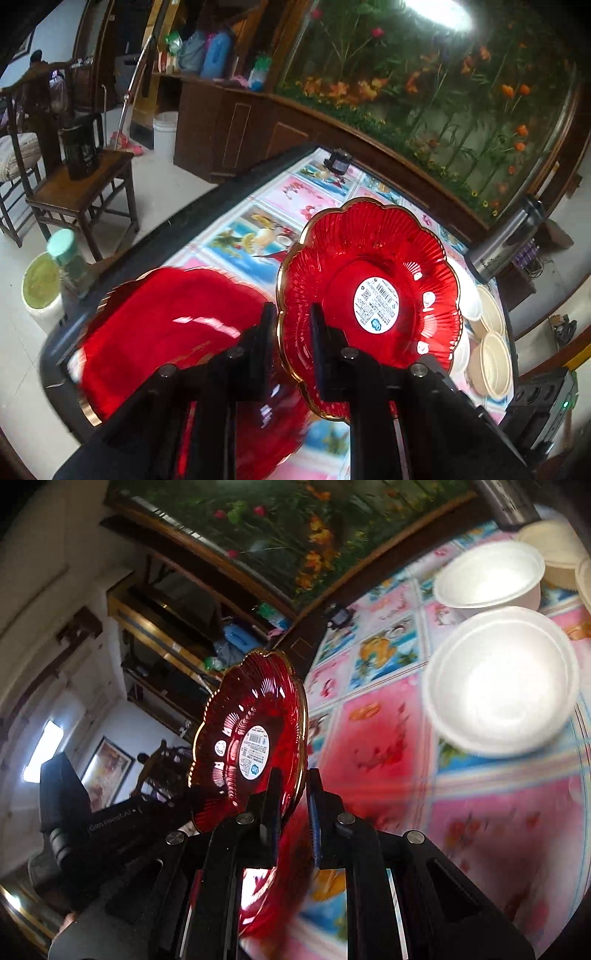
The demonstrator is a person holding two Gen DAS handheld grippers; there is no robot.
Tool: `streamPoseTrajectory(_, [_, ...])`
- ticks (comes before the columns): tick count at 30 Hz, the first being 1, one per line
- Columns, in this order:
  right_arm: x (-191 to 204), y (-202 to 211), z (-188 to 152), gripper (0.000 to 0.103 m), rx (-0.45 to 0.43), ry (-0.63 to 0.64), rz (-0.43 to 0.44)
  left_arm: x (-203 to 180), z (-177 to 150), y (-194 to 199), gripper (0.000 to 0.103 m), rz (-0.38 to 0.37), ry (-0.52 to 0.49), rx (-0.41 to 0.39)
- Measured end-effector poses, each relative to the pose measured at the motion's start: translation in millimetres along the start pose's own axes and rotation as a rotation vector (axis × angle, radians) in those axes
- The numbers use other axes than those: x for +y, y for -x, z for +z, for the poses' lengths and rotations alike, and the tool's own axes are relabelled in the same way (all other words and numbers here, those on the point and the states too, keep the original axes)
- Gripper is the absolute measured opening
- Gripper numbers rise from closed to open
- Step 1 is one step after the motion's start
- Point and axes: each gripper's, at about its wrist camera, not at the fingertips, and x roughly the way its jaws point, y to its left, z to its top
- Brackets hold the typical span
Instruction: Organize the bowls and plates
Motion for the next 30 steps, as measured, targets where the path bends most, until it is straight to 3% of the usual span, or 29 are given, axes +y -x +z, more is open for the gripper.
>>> streamPoseTrajectory(5, [32.0,20.3,-24.0,0.012,0.027,0.062,0.036,24.8,-19.0,23.6,0.016,0.031,-0.008,-0.014])
streamPoseTrajectory(10, [66.0,10.7,-46.2,0.012,0.088,0.148,0.029,51.5,-26.2,26.6,0.016,0.091,-0.001,-0.015])
streamPoseTrajectory(18, [78.3,-29.9,-68.2,0.012,0.199,0.195,-0.009,83.7,-28.4,9.1,0.016,0.160,0.014,0.016])
streamPoseTrajectory(30, [79.2,-69.6,-80.1,0.012,0.285,0.217,-0.090,103.2,-35.3,-7.1,0.016,0.220,-0.037,0.076])
